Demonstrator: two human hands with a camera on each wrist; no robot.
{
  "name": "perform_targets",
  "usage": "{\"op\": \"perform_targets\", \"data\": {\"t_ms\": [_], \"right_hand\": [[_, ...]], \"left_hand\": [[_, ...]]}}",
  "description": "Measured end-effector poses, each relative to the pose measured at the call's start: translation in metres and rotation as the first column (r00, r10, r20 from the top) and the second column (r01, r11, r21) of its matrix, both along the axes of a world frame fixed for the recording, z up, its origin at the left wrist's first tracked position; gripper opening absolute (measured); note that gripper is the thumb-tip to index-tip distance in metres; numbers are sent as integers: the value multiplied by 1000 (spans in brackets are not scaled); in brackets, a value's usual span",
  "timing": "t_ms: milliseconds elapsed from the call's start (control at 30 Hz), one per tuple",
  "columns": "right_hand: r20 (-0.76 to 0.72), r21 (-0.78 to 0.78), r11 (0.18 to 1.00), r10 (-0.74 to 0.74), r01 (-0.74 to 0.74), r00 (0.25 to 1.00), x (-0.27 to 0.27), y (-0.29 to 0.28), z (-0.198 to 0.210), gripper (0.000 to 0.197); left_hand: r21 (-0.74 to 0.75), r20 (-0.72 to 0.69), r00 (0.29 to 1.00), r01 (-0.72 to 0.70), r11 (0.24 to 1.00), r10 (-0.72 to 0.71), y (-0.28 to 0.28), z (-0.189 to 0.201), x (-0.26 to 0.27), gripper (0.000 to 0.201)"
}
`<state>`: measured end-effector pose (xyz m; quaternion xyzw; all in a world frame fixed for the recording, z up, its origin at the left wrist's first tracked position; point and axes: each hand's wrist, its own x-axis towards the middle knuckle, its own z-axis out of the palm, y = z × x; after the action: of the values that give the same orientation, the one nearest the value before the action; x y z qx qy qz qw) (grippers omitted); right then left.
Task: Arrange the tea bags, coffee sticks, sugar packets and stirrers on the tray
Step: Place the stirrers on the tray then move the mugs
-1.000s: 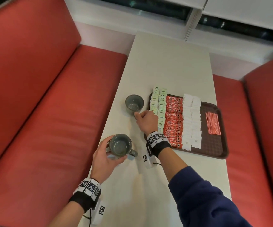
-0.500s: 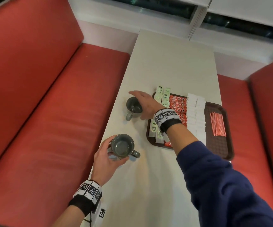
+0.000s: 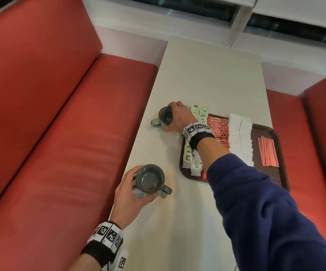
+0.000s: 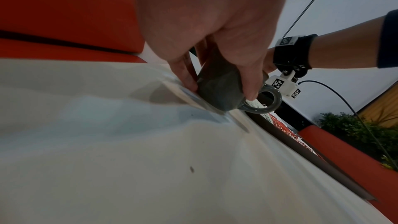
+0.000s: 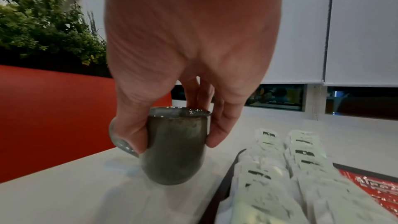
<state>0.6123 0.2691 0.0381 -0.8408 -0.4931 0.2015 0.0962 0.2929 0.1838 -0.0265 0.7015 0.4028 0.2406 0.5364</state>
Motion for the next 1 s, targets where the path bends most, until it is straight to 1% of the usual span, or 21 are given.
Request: {"op": "perform_targets", "data": {"t_ms": [133,167,200,267,300,367,400,433,500,533,567,600,633,700,733,767,800,867,900,1000], "right_hand": [[17,6,1000,1,-1,1000,-2,-6,6,108],[46,42,999,2,-4,999,-5,-11,8,107],[82,102,995,3,-12,997,-8,-16,10,101],[136,233,972,1,-33,991,-16,-28,16,78],[129,281,959,6,-43,992,-20,-34,20,64],[51,334,940,55,-69,997,-27,-45,27,34],[26,332,938,101,-104,995,-29,-49,30,26],[5,297,943,156,-150,988,-31,-53,33,29],[-61,124,956,276,-267,959,-33,-60,32,52],[-99,25,945,328,-327,940,-34,-63,28,64],[-125,-41,925,371,-378,920,-34,-67,23,74],[-144,-83,907,399,-413,906,-34,-70,15,84],[-164,-107,895,414,-433,895,-33,-74,8,94],[-191,-96,888,427,-450,884,-30,-78,-4,108],[-192,-66,890,431,-450,882,-29,-80,-9,110],[-187,-33,896,429,-442,884,-29,-82,-12,109],[-176,-3,906,417,-424,892,-30,-84,-17,106],[-156,22,926,377,-378,913,-33,-89,-21,102],[-153,25,938,347,-347,925,-35,-93,-23,102],[-201,73,979,200,-188,959,-43,-103,-28,101]], "left_hand": [[-44,-25,1000,6,999,-8,6,4,5,94],[-56,-31,999,13,998,-15,9,4,7,92],[-66,-34,999,20,998,-23,12,5,10,91],[-58,-46,998,47,997,-50,22,6,19,91],[-43,-52,996,68,997,-70,28,5,24,91],[-33,-59,991,115,993,-117,40,7,34,90],[-33,-59,988,139,990,-141,48,8,39,89],[-24,-62,983,171,985,-172,56,7,43,88],[25,-96,967,240,970,-237,74,6,50,91],[50,-135,956,271,961,-262,82,6,53,96],[63,-175,947,283,957,-269,89,7,55,99],[62,-195,948,268,961,-252,94,6,57,99],[63,-202,958,222,973,-206,97,7,57,91],[71,-203,977,90,993,-74,96,7,54,58],[56,-206,978,51,997,-39,91,5,51,41],[21,-201,979,44,999,-39,85,2,47,32],[-33,-177,982,54,998,-59,78,-2,44,30],[-168,-108,989,78,983,-97,62,-7,41,34],[-222,-75,993,72,972,-91,58,-7,42,37],[-344,29,999,-2,939,13,60,-9,52,38]]}}
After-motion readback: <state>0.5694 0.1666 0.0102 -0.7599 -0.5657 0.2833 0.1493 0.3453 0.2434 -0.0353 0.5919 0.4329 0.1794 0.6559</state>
